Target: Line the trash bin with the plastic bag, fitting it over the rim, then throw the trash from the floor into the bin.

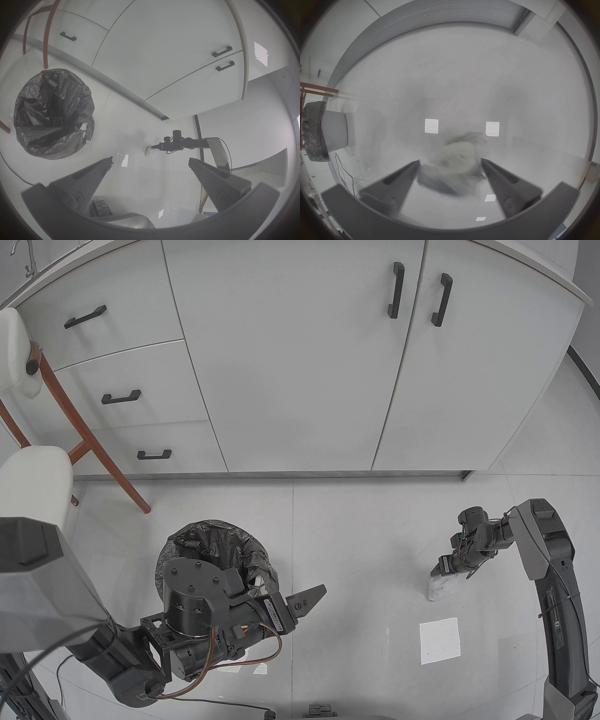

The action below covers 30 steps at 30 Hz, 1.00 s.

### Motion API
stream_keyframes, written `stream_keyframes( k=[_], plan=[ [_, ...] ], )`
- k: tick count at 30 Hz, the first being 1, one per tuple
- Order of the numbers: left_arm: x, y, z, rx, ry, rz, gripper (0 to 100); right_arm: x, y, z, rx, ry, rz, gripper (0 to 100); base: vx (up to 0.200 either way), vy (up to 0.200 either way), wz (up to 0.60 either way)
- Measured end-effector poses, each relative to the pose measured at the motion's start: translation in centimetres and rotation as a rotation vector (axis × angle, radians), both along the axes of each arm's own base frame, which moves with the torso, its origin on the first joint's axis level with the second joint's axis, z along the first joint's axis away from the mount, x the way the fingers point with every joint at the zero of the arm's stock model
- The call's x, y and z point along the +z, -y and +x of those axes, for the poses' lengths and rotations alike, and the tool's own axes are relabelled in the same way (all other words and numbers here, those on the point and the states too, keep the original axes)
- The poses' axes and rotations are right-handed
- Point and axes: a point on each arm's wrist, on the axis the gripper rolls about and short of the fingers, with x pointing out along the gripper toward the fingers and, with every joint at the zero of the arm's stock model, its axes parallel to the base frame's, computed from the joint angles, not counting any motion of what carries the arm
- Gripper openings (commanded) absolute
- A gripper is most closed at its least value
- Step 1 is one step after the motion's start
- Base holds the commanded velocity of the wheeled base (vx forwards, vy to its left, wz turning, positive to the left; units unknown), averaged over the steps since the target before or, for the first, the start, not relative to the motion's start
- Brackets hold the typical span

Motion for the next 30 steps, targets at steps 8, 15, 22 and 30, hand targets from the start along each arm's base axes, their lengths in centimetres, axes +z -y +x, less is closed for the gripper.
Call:
stream_keyframes(
  k=[8,15,22,30],
  plan=[
    [0.0,0.0,0.0,-0.002,0.006,0.004,100,-0.4,0.0,0.1,-0.003,0.0,0.001,0,0.0,0.0,0.0],
    [0.0,0.1,0.0,-0.009,0.012,0.012,100,-0.3,0.1,0.2,-0.007,0.004,0.001,0,0.0,0.0,0.0],
    [0.0,0.1,0.0,-0.009,0.013,0.014,100,0.8,0.1,0.7,-0.006,0.039,0.001,100,0.0,0.0,0.0],
    [0.0,0.1,-0.1,-0.01,0.012,0.015,100,4.0,0.0,0.8,-0.004,0.072,-0.001,100,0.0,0.0,0.0]
  ],
)
